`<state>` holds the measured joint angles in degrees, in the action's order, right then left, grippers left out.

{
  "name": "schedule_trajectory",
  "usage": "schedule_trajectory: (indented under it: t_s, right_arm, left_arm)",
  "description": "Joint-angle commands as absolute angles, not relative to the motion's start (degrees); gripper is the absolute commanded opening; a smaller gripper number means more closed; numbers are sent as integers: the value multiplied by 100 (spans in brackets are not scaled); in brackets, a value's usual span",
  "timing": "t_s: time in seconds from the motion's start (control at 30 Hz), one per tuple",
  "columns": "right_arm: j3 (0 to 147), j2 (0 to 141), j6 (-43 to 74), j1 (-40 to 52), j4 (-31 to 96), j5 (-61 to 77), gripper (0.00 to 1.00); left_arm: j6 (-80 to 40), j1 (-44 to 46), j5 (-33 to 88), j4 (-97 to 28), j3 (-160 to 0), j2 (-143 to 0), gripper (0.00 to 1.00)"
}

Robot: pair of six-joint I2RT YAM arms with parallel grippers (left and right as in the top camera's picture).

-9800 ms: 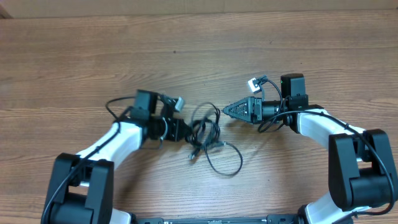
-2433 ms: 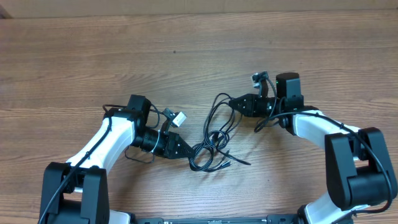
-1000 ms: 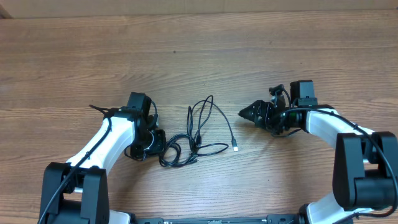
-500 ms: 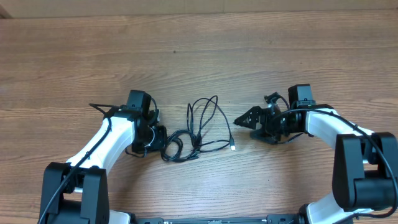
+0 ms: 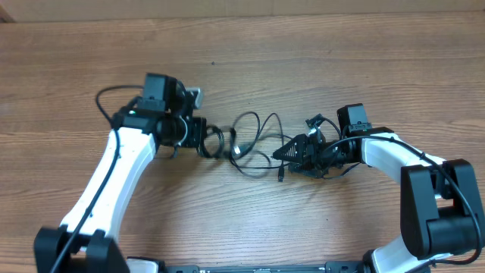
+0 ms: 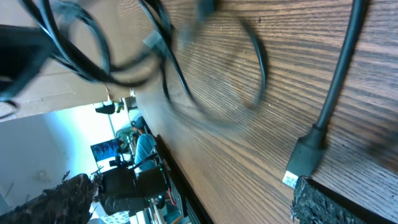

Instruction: Untangle cables

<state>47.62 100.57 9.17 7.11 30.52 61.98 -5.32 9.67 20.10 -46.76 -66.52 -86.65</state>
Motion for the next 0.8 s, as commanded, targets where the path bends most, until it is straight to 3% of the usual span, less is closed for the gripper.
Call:
schedule_trajectory:
  t_s: [0.0,0.57,0.77]
  right_arm:
    - [4729,10027,847,718,2971,6359,100]
    - [4733,9970,1662,718,2058,6420,100]
    - [4733,9963,1920,718,1400,7061,100]
  left_arm:
    - [-307,967,1586,-4700,-7076,-8160,4]
    - [425,967,1586,-4668,-7260,-6361,4]
    - [893,967,1358,-4672,-7260,-6184,4]
